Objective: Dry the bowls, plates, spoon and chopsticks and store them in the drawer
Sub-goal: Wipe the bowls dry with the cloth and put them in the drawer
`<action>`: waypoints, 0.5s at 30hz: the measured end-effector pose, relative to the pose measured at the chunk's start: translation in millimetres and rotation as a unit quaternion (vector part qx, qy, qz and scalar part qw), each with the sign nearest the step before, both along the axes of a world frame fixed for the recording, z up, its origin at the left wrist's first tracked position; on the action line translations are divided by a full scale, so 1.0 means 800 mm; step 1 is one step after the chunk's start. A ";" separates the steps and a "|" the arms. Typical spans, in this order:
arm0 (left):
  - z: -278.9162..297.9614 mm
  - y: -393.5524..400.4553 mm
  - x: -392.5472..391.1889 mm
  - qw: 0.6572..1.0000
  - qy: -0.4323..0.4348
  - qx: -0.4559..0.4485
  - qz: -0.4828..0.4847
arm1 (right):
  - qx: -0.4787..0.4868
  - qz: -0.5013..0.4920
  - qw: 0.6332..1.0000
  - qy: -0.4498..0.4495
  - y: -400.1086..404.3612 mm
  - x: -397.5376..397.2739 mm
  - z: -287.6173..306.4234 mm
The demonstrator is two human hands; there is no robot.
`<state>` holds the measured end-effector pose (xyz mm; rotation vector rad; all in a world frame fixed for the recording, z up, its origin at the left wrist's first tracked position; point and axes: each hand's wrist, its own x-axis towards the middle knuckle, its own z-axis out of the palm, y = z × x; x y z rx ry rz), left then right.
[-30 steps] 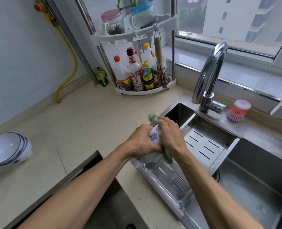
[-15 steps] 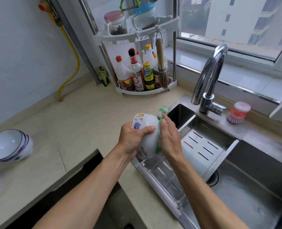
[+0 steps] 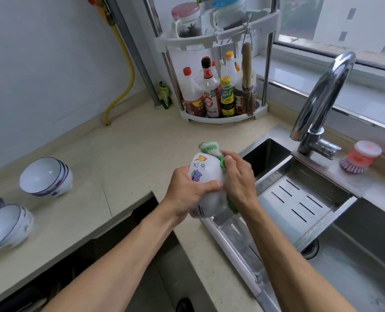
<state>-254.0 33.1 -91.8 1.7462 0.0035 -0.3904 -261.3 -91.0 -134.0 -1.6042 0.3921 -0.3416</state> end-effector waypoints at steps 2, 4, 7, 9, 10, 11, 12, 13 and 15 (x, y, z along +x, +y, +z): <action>0.005 0.019 0.001 0.999 -0.028 0.025 -0.016 | -0.029 0.028 0.999 -0.031 0.008 -0.001 0.006; 0.011 0.038 0.002 0.997 -0.038 0.044 -0.057 | -0.099 0.069 0.989 -0.081 0.026 -0.009 0.010; 0.017 0.064 -0.011 0.991 -0.017 0.065 -0.114 | -0.105 0.176 0.972 -0.113 0.046 -0.003 0.027; 0.018 0.085 -0.020 0.994 -0.021 0.059 -0.091 | -0.058 0.233 0.969 -0.052 0.051 0.014 0.036; 0.021 0.097 -0.024 0.995 -0.030 0.054 -0.076 | -0.032 0.251 0.967 -0.013 0.056 0.022 0.030; 0.026 0.111 -0.027 0.997 -0.038 0.040 -0.061 | -0.008 0.255 0.967 0.024 0.060 0.029 0.019; 0.032 0.126 -0.029 0.998 -0.042 0.018 -0.043 | 0.051 0.249 0.965 0.072 0.072 0.032 0.006; 0.037 0.136 -0.029 0.999 -0.042 -0.006 -0.027 | 0.132 0.243 0.954 0.116 0.081 0.029 0.000; 0.044 0.172 -0.035 0.997 -0.048 -0.051 0.024 | 0.238 0.231 0.930 0.160 0.122 0.020 0.004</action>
